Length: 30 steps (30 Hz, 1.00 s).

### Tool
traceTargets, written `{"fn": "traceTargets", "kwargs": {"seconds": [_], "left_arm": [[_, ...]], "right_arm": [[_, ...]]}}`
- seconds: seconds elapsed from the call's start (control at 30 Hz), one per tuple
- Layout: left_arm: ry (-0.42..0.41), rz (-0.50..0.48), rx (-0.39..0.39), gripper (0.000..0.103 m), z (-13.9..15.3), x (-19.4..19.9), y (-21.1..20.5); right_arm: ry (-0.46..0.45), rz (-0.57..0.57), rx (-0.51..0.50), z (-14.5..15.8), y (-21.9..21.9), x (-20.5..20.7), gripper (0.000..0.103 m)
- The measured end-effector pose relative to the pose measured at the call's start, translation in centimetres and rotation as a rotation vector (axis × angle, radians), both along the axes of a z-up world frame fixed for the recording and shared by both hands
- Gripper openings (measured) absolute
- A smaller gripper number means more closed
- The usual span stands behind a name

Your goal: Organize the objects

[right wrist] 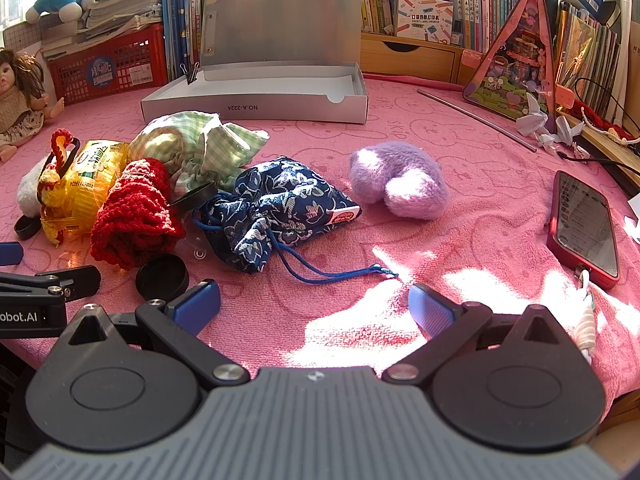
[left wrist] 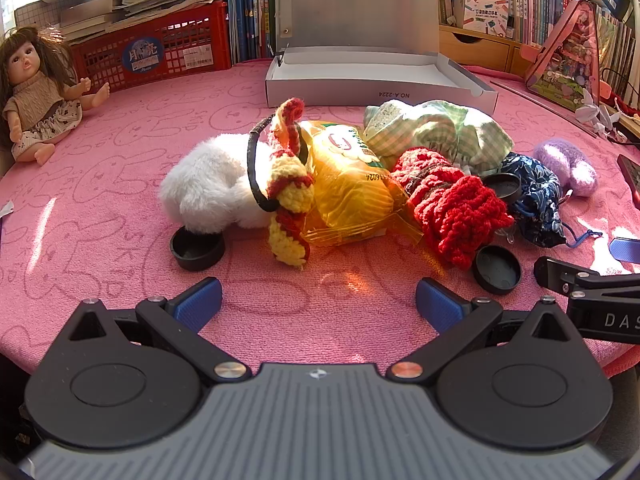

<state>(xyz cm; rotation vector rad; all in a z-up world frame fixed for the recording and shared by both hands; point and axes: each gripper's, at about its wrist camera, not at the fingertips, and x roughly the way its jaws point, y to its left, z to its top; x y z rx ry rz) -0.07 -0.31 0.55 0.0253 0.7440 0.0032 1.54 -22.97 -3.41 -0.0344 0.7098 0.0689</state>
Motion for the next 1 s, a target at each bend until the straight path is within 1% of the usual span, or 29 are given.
{"fn": "traceTargets", "kwargs": {"seconds": [0.83,1.0], "left_arm": [[-0.003,0.000,0.001,0.103,-0.10,-0.03,-0.04],[-0.023,-0.010,0.001,0.103,-0.09,-0.27,0.06]], "right_arm": [[-0.002,0.007,0.002,0.02,-0.06,-0.06,0.103],[-0.009,0.016,0.014,0.04,-0.37,-0.19,0.103]]}}
